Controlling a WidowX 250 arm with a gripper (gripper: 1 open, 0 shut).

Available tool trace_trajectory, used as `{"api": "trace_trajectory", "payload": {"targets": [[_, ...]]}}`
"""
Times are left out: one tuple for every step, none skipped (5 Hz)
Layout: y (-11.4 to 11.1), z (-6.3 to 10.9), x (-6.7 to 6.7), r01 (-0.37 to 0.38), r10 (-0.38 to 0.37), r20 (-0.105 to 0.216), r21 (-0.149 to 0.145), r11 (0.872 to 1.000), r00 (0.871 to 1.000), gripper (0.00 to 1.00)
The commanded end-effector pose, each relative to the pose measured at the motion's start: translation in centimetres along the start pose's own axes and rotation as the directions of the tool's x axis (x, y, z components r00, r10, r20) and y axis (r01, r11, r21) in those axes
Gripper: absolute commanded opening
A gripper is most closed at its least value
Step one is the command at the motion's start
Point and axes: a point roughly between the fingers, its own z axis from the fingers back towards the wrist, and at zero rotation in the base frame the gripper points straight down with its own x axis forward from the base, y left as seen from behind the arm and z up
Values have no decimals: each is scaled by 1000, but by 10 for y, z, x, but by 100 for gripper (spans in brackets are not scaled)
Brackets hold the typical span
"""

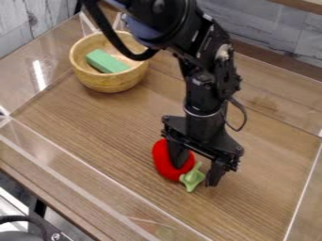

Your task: Put the green object in the brown bowl

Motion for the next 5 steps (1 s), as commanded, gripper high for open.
{"api": "trace_trajectory", "payload": {"targets": [[14, -11, -4, -39, 40, -52, 21, 999, 998, 100], [16, -11, -5, -41, 43, -63, 25, 999, 997, 100], [18, -10, -6, -44, 46, -71, 28, 999, 996, 100], [19, -10, -7, -48, 50, -80, 32, 998, 995, 100], [21, -9, -7, -51, 54, -88, 35, 998, 995, 100]]}}
